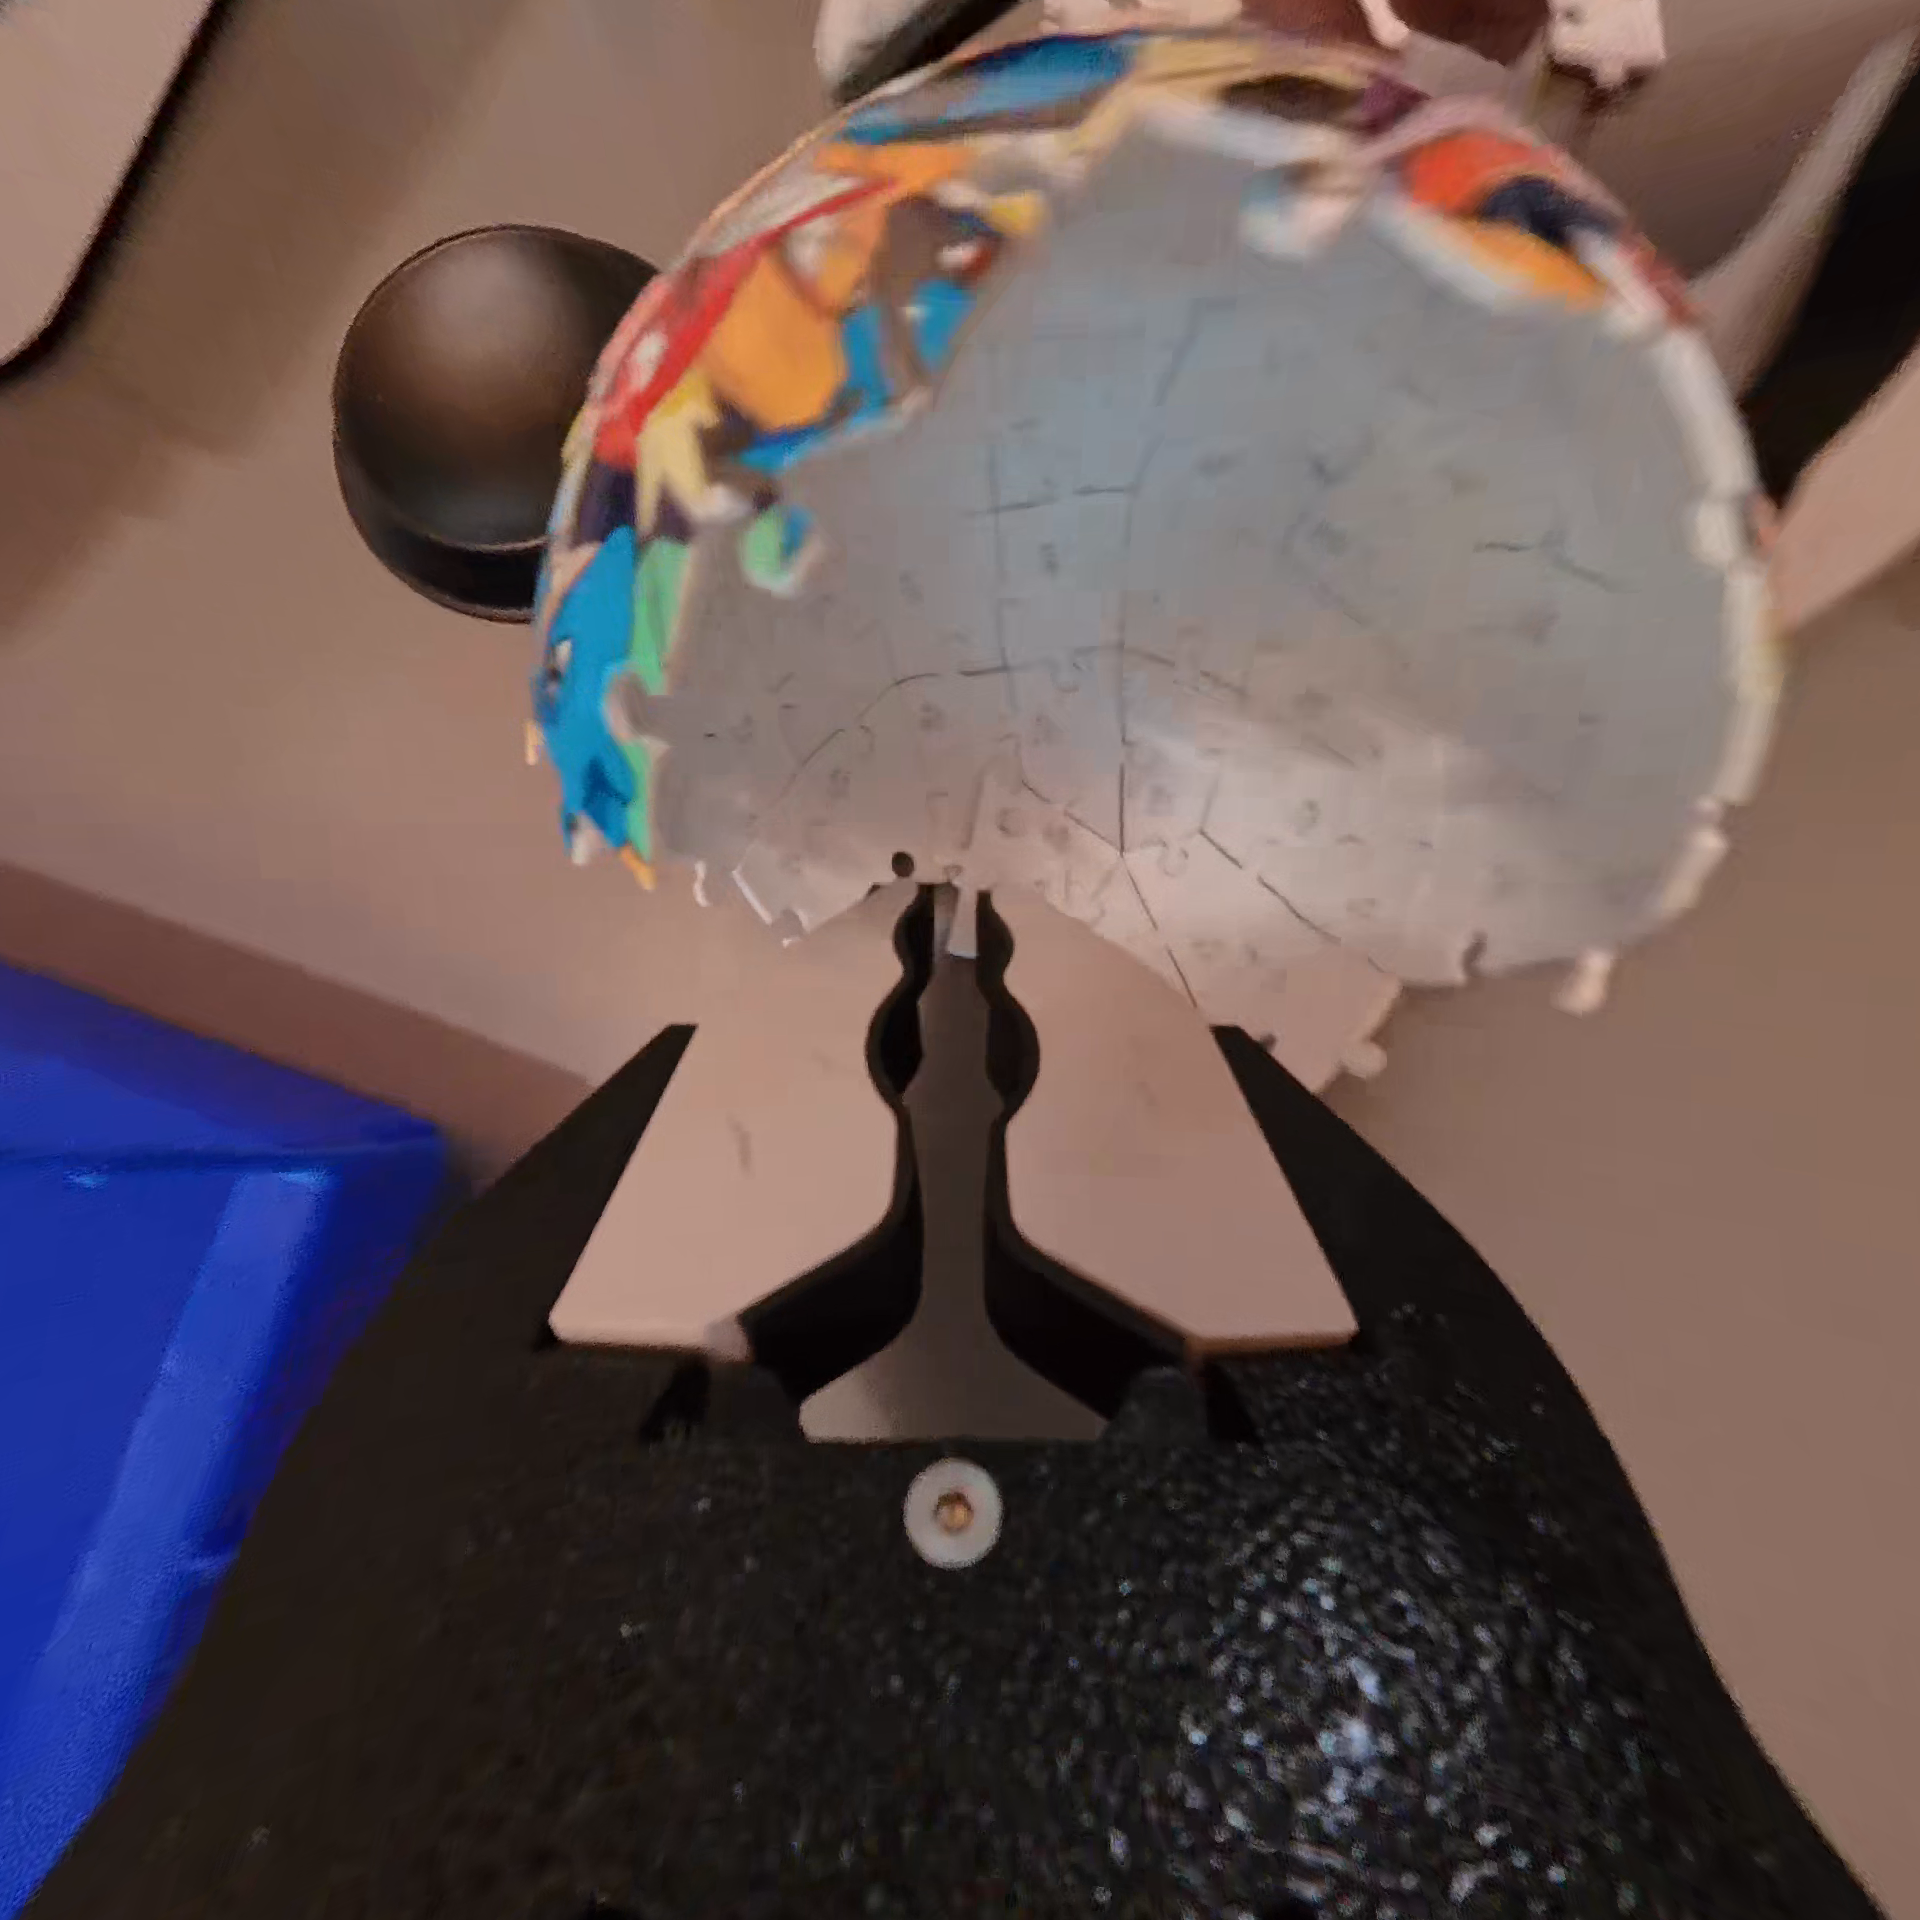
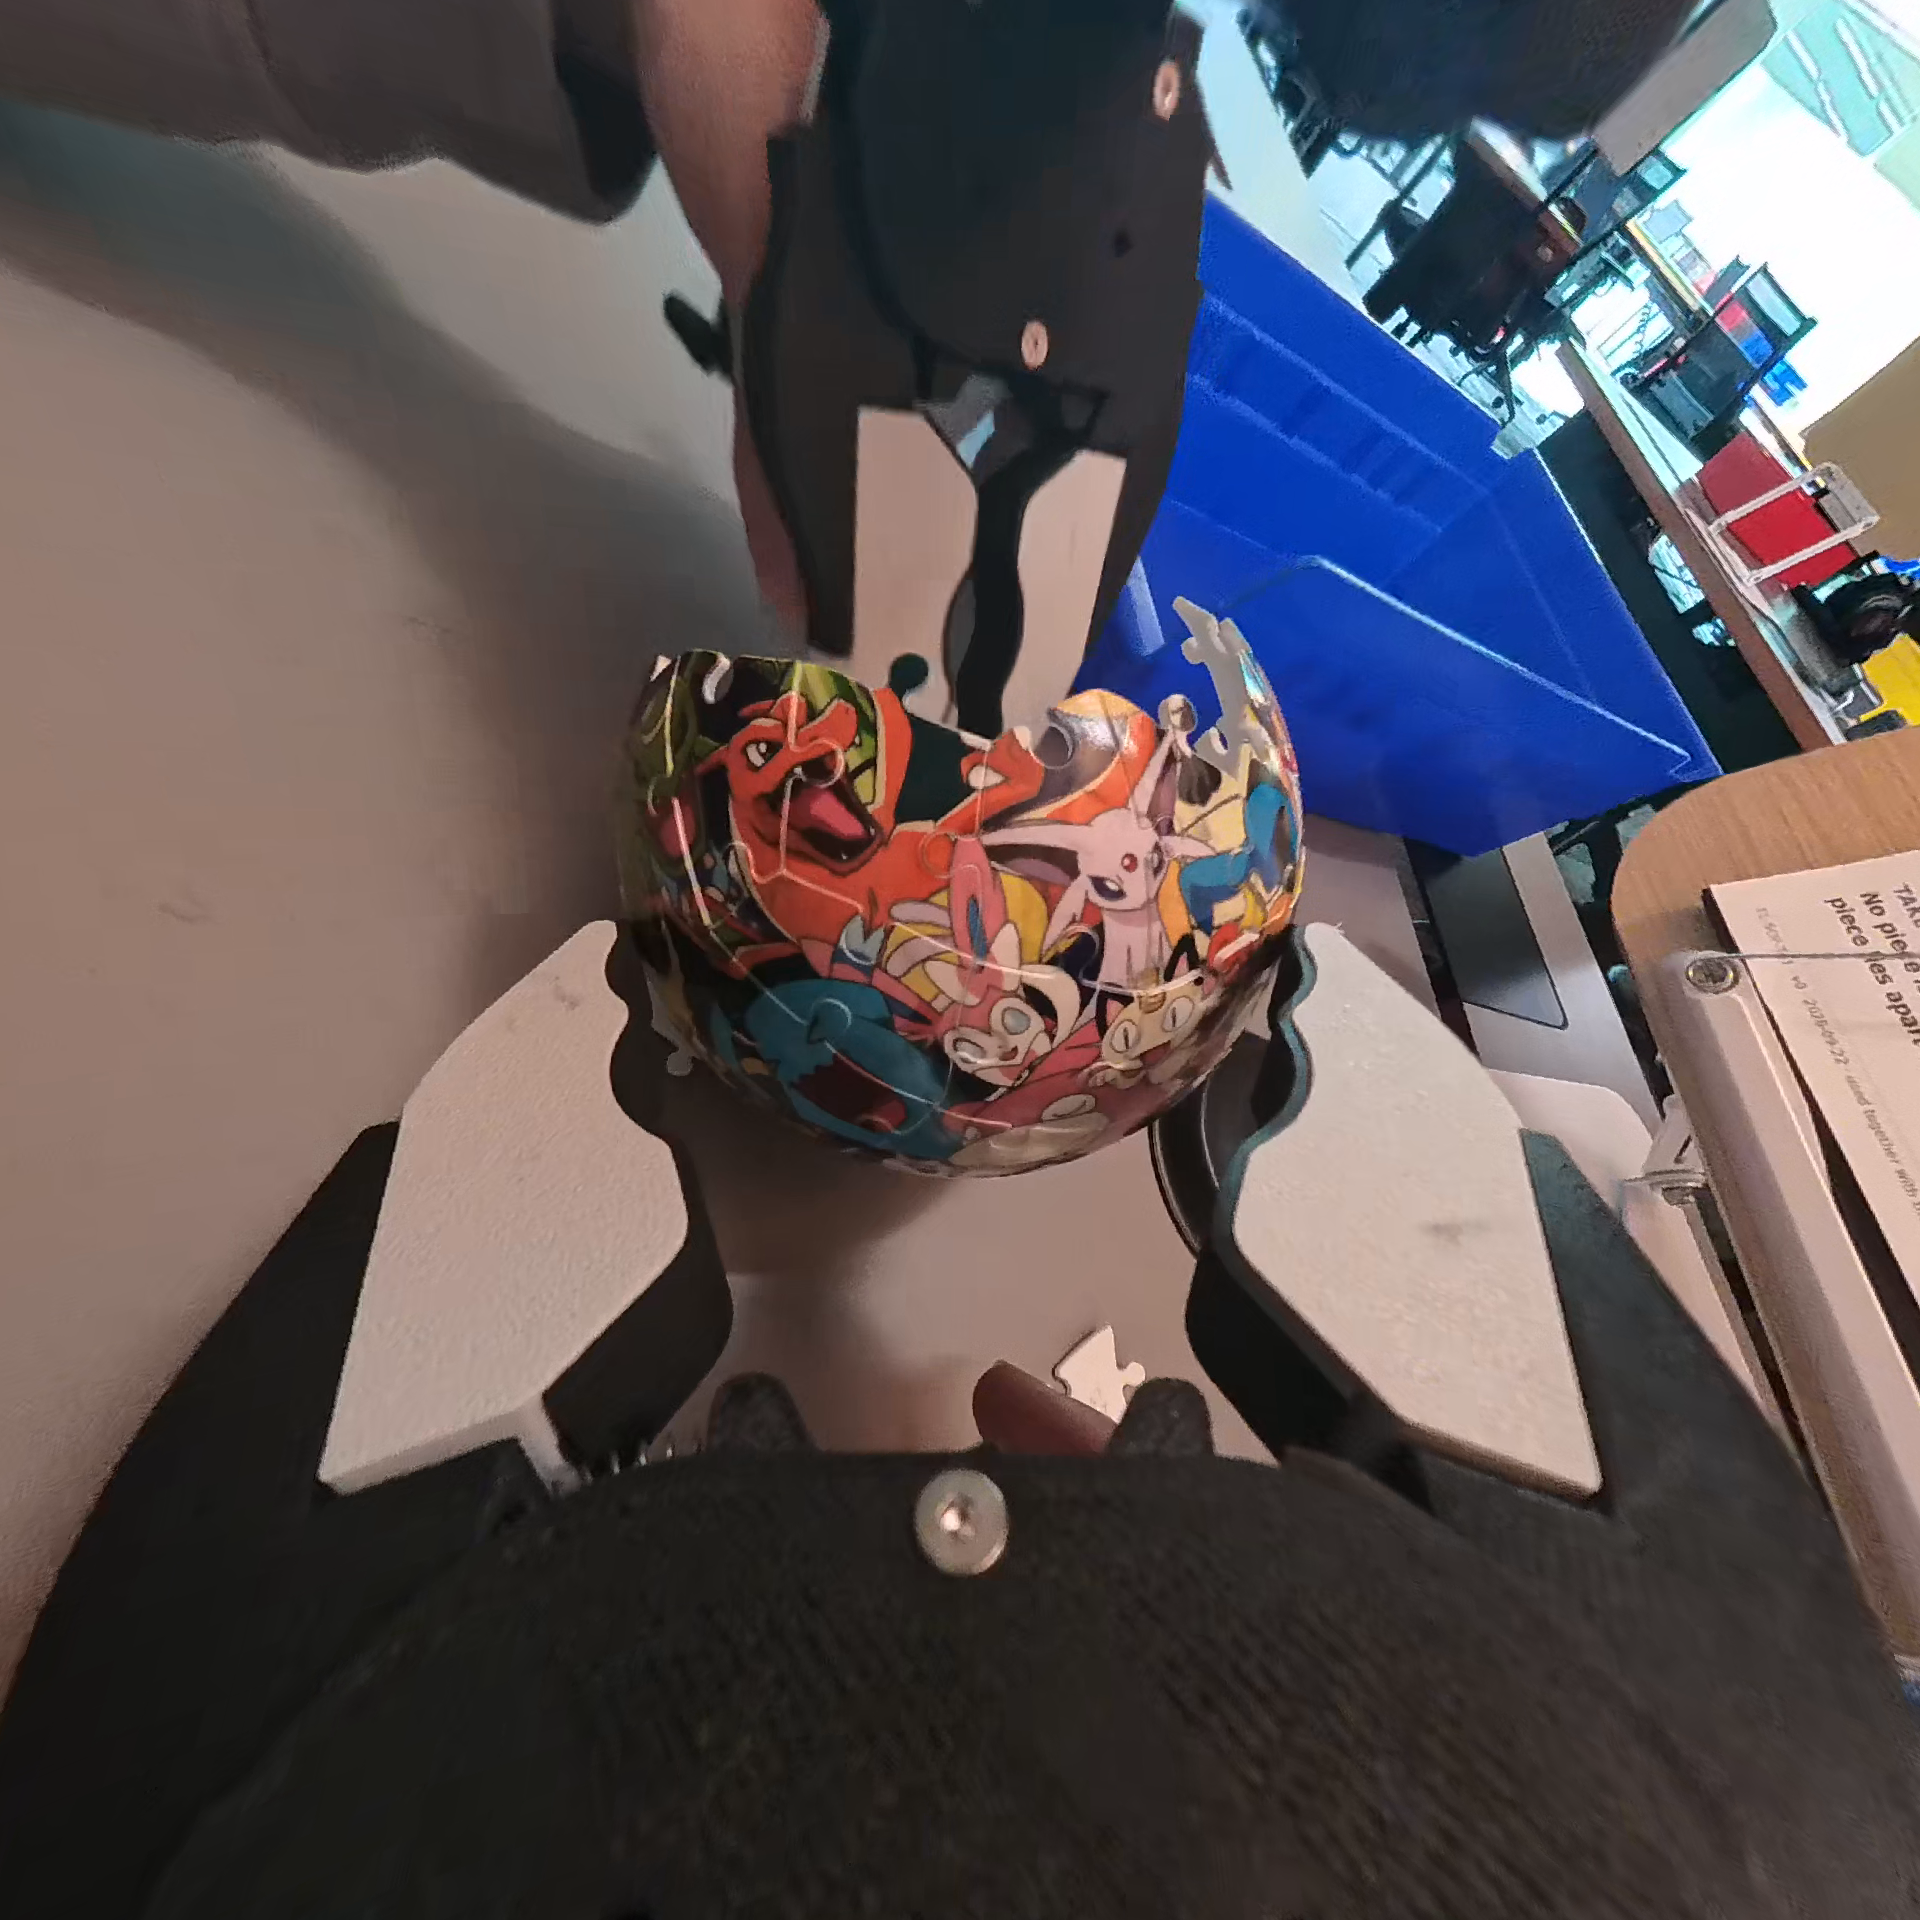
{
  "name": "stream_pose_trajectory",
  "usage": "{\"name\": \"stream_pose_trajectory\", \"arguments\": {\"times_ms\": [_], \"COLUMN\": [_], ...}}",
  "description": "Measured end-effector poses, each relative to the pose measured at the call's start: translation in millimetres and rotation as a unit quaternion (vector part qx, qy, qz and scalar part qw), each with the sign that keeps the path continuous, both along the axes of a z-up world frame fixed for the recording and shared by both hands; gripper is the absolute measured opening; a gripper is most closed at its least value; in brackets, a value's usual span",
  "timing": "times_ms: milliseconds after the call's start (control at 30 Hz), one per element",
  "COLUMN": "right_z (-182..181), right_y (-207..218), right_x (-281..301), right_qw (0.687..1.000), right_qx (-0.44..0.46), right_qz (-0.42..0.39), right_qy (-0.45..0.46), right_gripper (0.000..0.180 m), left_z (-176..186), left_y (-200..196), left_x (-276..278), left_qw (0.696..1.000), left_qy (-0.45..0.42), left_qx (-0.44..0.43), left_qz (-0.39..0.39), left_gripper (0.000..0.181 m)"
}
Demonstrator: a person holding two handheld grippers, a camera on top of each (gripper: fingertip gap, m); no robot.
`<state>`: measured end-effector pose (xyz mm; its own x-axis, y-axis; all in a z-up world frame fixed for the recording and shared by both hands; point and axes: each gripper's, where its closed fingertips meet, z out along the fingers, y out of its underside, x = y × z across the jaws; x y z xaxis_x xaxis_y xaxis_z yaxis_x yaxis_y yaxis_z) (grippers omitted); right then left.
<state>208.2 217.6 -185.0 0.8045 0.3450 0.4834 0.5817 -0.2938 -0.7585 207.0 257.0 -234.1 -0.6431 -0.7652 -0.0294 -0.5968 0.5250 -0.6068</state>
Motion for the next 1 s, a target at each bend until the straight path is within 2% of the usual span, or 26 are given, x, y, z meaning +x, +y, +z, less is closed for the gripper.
{"name": "stream_pose_trajectory", "arguments": {"times_ms": [33, 133, 200, 267, 300, 400, 500, 567, 667, 1000], "right_z": [0, 0, 0, 0, 0, 0, 0, 0, 0, 0], "right_y": [0, 1, 1, 2, 2, 2, 2, 3, 5, 8], "right_x": [-1, -3, -3, -5, -5, -7, -7, -8, -9, -11], "right_qw": [1.000, 1.000, 1.000, 1.000, 1.000, 1.000, 1.000, 1.000, 1.000, 0.999], "right_qx": [0.000, -0.001, -0.001, -0.001, 0.000, -0.001, -0.003, 0.000, 0.005, 0.003], "right_qz": [0.001, 0.004, 0.004, 0.005, 0.005, 0.006, 0.006, 0.006, 0.006, 0.005], "right_qy": [-0.001, -0.008, -0.012, -0.014, -0.016, -0.021, -0.029, -0.028, -0.029, -0.045], "right_gripper": [0.112, 0.112, 0.112, 0.112, 0.112, 0.112, 0.112, 0.112, 0.112, 0.113], "left_z": [-2, 0, -2, -6, -3, 7, -2, -6, -17, -28], "left_y": [-2, -8, -5, 8, 13, 20, 39, 41, 31, 39], "left_x": [2, 6, 4, -4, -5, -3, -5, -4, 2, 4], "left_qw": [1.000, 0.997, 0.998, 0.995, 0.991, 0.965, 0.945, 0.941, 0.948, 0.968], "left_qy": [0.000, -0.021, -0.019, 0.008, 0.004, 0.001, 0.014, 0.011, 0.038, 0.049], "left_qx": [-0.021, -0.061, -0.042, -0.017, -0.032, -0.138, -0.154, -0.150, -0.142, -0.026], "left_qz": [0.012, 0.029, 0.042, 0.097, 0.131, 0.222, 0.290, 0.302, 0.284, 0.245], "left_gripper": [0.001, 0.003, 0.016, 0.024, 0.029, 0.054, 0.081, 0.098, 0.098, 0.092]}}
